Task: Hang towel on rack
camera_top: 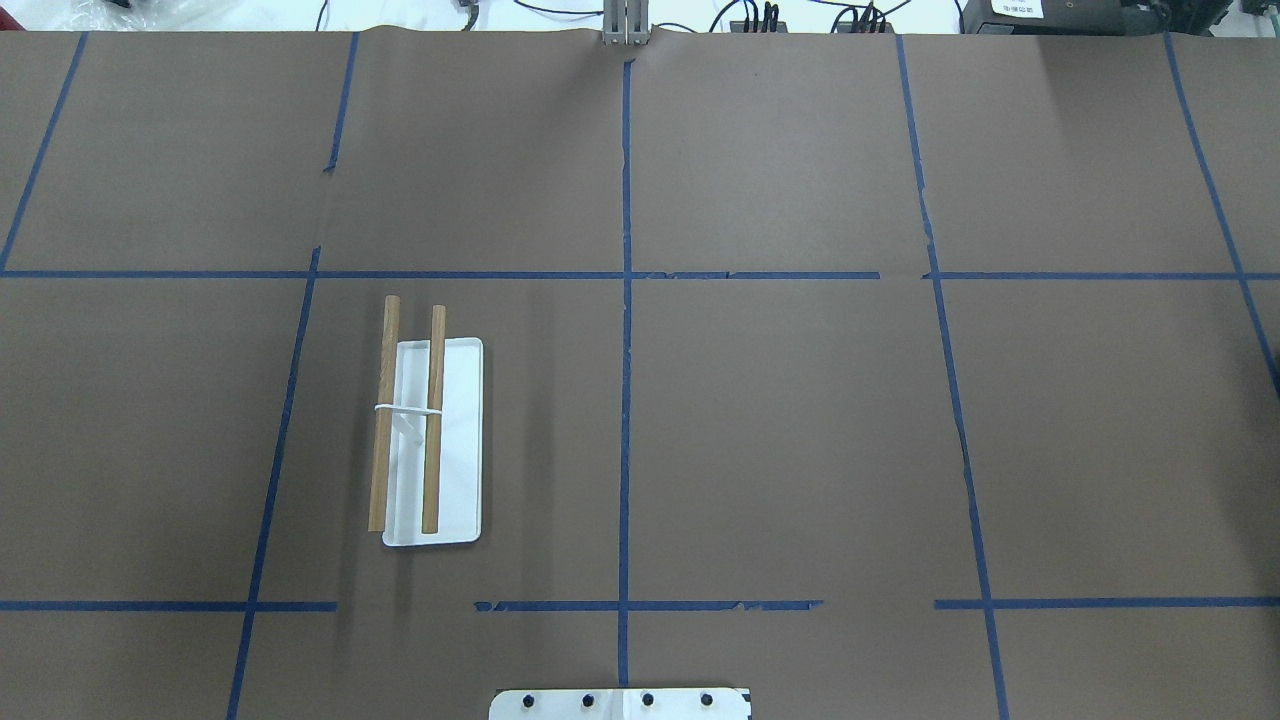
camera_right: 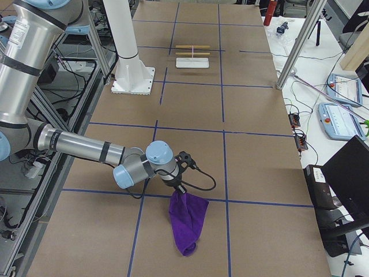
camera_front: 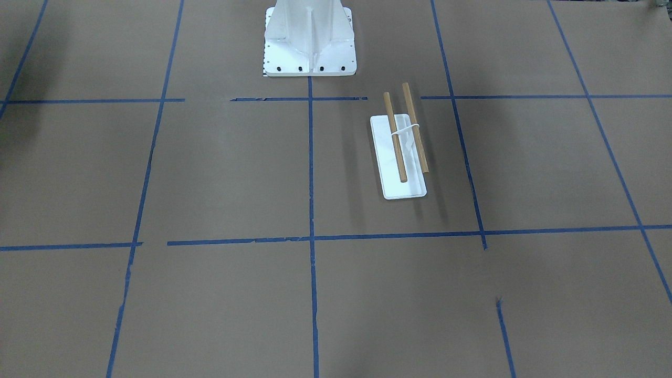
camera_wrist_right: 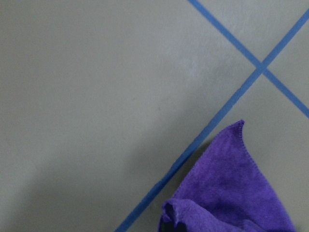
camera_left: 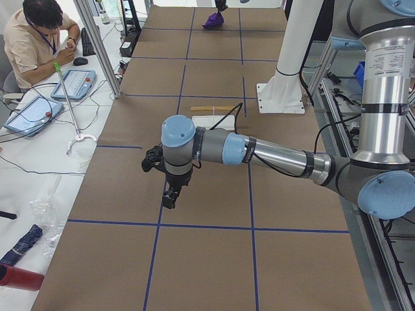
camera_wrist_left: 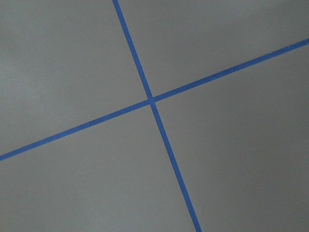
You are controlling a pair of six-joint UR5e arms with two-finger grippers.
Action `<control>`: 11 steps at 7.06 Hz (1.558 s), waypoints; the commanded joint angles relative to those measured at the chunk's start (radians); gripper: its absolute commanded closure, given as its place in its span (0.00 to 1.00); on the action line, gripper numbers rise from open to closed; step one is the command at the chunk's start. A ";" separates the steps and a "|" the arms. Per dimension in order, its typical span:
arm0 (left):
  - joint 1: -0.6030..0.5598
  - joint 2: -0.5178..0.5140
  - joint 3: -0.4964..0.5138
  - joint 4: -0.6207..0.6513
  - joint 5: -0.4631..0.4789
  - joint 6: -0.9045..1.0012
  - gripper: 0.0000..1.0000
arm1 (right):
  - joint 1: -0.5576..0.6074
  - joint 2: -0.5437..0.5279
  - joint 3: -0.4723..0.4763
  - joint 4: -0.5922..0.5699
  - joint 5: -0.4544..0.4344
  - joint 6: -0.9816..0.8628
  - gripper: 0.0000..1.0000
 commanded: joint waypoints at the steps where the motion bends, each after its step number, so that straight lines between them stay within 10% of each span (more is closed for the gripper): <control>1: 0.004 -0.051 0.000 -0.005 -0.004 -0.003 0.00 | 0.083 0.074 0.273 -0.352 0.084 0.020 1.00; 2: 0.004 -0.103 0.000 -0.043 -0.009 -0.003 0.00 | 0.105 0.152 0.350 -0.516 0.112 0.021 1.00; 6: 0.058 -0.165 0.041 -0.440 -0.045 -0.024 0.00 | -0.043 0.391 0.359 -0.531 0.112 0.393 1.00; 11: 0.381 -0.215 -0.046 -0.660 -0.133 -0.837 0.00 | -0.313 0.677 0.423 -0.529 -0.033 0.901 1.00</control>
